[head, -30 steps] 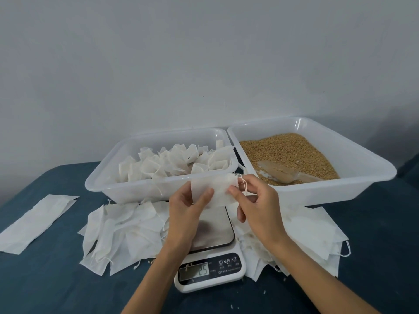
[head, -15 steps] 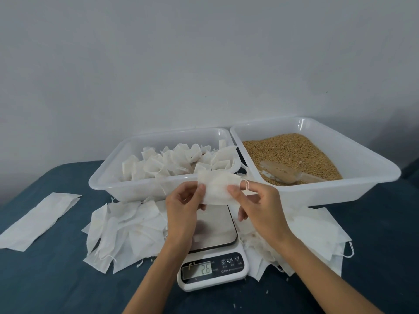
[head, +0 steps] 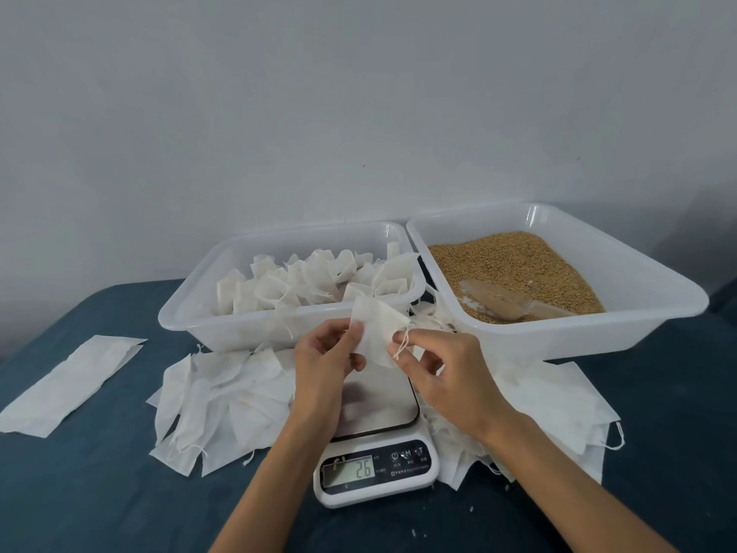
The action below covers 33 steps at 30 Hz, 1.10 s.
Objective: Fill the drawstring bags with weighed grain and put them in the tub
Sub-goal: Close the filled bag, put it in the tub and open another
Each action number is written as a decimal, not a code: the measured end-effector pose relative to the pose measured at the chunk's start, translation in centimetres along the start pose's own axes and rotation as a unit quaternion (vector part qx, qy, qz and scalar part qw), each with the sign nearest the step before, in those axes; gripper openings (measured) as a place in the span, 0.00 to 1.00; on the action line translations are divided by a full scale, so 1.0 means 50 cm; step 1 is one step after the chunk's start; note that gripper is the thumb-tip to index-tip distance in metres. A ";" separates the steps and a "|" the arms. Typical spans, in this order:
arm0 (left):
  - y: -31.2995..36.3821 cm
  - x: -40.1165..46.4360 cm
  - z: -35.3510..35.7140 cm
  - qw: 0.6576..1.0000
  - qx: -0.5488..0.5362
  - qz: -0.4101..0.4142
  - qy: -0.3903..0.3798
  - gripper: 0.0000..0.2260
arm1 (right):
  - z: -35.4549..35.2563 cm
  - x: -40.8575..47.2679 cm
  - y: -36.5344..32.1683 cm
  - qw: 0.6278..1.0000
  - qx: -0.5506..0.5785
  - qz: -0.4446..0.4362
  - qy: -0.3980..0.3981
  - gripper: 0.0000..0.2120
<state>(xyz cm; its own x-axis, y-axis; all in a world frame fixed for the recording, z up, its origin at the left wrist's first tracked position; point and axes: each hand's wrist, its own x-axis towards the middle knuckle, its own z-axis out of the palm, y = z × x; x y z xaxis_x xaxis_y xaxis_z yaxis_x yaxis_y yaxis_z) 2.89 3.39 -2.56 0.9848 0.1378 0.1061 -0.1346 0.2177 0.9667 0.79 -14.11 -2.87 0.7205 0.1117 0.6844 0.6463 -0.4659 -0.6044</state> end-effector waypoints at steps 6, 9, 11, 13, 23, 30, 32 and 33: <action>0.003 -0.003 -0.001 1.000 0.001 -0.012 -0.003 0.09 | -0.010 0.008 -0.003 0.998 0.015 0.054 0.020 0.10; 0.003 -0.003 0.001 1.000 -0.002 -0.027 0.004 0.08 | -0.016 0.009 -0.015 0.993 0.093 0.067 0.038 0.09; 0.004 -0.003 0.001 1.000 -0.006 -0.027 0.002 0.06 | -0.015 0.009 -0.021 0.990 0.118 0.069 0.046 0.10; 0.007 -0.004 0.001 1.000 -0.009 -0.020 -0.011 0.06 | -0.013 0.007 -0.017 0.991 0.103 0.066 0.057 0.09; 0.022 -0.030 0.005 0.961 0.210 0.182 -0.015 0.17 | -0.034 0.018 0.000 0.997 0.022 0.038 0.070 0.07; 0.000 -0.053 0.040 0.900 0.337 0.237 -0.144 0.37 | -0.068 0.073 -0.056 0.989 0.011 0.057 -0.136 0.24; 0.001 -0.052 0.037 0.914 0.302 0.243 -0.116 0.31 | -0.086 0.099 -0.074 0.975 -0.057 0.063 -0.204 0.36; 0.004 -0.052 0.035 0.919 0.293 0.243 -0.107 0.26 | -0.095 0.113 -0.082 0.967 -0.092 0.066 -0.230 0.42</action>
<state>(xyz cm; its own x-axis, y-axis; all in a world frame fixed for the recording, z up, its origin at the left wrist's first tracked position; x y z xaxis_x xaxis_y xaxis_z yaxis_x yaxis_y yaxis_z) 0.50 1.36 -2.25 0.8318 -0.1258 0.5407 -0.5433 -0.3847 0.7462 1.01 -15.73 5.38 0.8563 0.4001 0.3268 0.5163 -0.6460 -0.5622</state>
